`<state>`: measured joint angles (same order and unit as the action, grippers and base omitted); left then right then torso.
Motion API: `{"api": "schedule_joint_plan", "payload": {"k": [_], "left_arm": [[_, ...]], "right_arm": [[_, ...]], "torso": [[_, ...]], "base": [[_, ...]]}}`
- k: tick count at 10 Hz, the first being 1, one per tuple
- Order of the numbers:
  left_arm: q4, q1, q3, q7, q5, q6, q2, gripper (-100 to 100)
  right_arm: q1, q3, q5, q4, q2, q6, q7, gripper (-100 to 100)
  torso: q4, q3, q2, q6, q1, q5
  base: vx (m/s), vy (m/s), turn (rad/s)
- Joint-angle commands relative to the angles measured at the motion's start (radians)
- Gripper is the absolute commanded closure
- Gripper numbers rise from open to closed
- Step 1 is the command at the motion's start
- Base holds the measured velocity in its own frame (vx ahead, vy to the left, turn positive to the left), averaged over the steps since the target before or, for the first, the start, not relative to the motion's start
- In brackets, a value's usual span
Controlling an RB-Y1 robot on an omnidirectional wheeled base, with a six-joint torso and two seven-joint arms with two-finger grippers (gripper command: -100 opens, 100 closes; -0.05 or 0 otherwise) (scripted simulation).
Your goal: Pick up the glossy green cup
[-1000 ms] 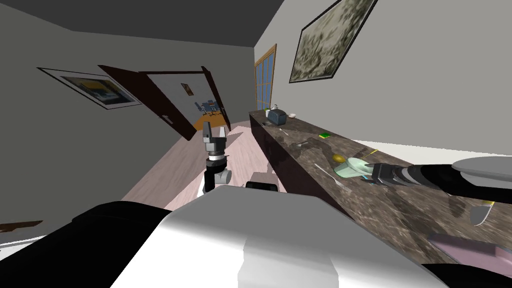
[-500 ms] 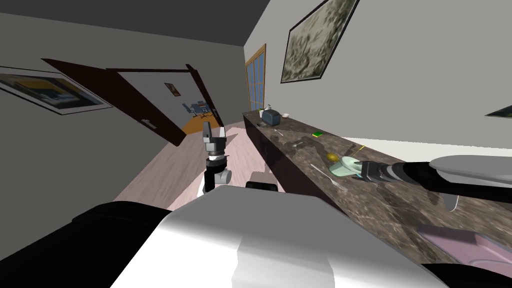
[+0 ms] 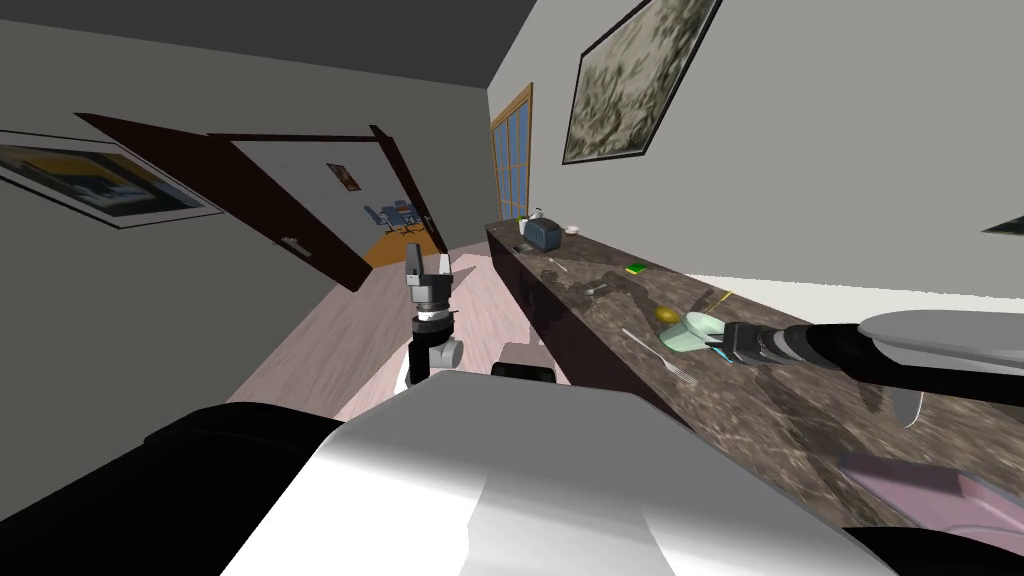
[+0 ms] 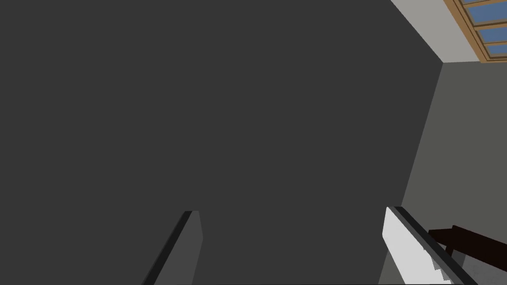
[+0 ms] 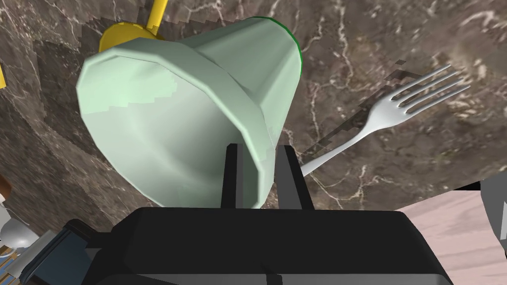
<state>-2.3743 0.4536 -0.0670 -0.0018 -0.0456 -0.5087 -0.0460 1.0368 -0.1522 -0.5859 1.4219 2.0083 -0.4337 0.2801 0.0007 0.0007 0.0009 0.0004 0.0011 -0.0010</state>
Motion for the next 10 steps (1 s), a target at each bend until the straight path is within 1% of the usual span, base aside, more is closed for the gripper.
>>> {"api": "schedule_joint_plan", "payload": {"k": [1,2,3,9,10], "left_arm": [[0.000,0.000,0.000,0.000,0.000,0.000,0.000,0],[0.000,0.000,0.000,0.000,0.000,0.000,0.000,0],[0.000,0.000,0.000,0.000,0.000,0.000,0.000,0],[0.000,0.000,0.000,0.000,0.000,0.000,0.000,0],[0.000,0.000,0.000,0.000,0.000,0.000,0.000,0]], "right_arm": [[0.000,0.000,0.000,0.000,0.000,0.000,0.000,0],[0.014,-0.006,0.026,-0.024,0.001,-0.012,0.008,100],[0.018,-0.001,0.045,-0.048,0.001,-0.024,0.012,100],[0.043,0.029,0.161,-0.192,-0.002,-0.096,0.037,100],[0.044,0.029,0.161,-0.192,-0.002,-0.096,0.037,100]], "torso": [[0.000,0.000,0.000,0.000,0.000,0.000],[0.000,0.000,0.000,0.000,0.000,0.000],[0.000,0.001,0.002,-0.002,0.000,0.000],[0.003,0.005,0.009,0.000,0.003,0.002],[0.003,0.005,0.009,-0.001,0.003,0.002]], "base": [[0.000,0.000,0.000],[-0.064,-0.004,0.169],[-0.109,-0.001,0.248],[-0.127,0.024,0.230],[-0.083,0.005,0.076]]}}
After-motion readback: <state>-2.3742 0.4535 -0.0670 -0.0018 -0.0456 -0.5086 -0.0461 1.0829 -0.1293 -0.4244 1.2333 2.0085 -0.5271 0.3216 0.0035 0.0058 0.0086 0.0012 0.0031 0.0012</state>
